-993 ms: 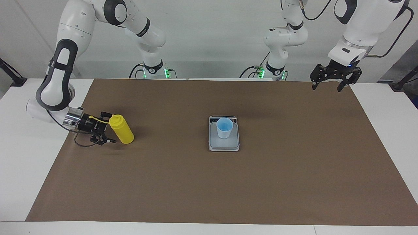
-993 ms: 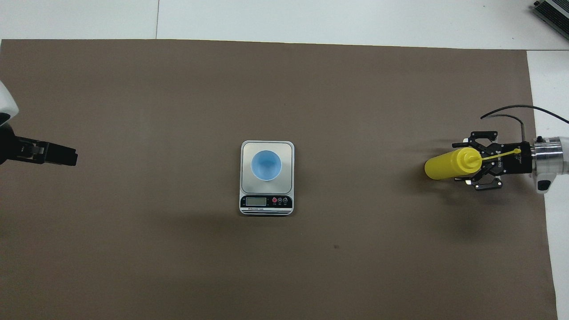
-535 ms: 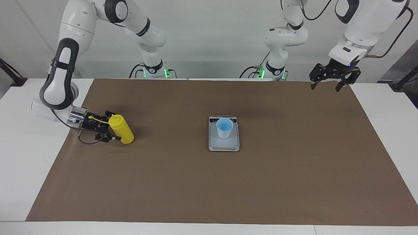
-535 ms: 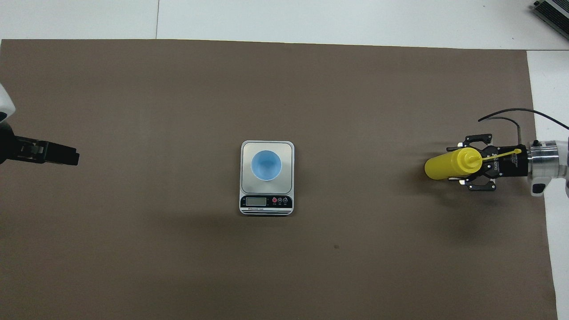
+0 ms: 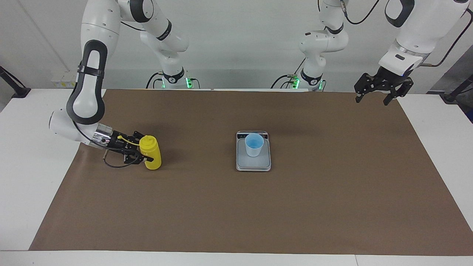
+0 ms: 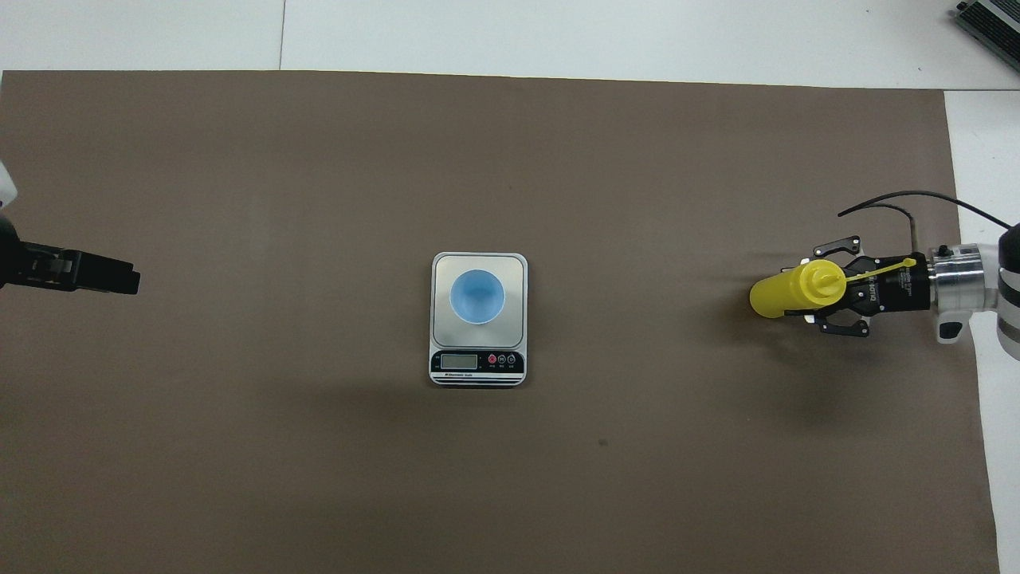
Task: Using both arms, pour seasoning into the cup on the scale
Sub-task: 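Lift the yellow bottle with the right gripper toward the cup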
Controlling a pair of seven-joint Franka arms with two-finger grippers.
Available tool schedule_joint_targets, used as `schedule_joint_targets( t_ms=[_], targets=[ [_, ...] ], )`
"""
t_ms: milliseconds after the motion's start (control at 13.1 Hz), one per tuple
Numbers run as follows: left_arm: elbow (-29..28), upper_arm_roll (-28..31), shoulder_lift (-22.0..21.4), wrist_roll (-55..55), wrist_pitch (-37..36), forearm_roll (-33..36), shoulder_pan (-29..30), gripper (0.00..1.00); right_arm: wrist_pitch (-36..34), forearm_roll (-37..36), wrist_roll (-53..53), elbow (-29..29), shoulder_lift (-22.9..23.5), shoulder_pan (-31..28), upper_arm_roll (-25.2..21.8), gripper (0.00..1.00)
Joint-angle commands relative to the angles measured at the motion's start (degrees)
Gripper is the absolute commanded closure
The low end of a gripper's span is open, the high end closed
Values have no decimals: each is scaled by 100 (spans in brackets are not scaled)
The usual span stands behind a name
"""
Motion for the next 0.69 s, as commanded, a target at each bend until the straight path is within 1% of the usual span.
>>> schedule_joint_targets(
  t_ms=[0,153,306,458,611],
  targets=[
    [67,-60,71,111,-101,156,31,0,497,-35,624,-144,-381,593,-12,100],
    [15,-60,44,103,-119,157,31,0,1164,-395,1159,-144,-433,1103,-12,100],
    [6,-60,35,111,-128,165,40,0,1656,-693,1600,-135,-442,1691,-12,100],
    [-47,-60,27,68,-110,165,40,0,2376,-1036,2240,-144,-407,2271,-12,100],
    [-222,-60,-61,67,-14,165,32,0,3097,-1702,3083,-135,-363,2764,-12,100]
  ],
)
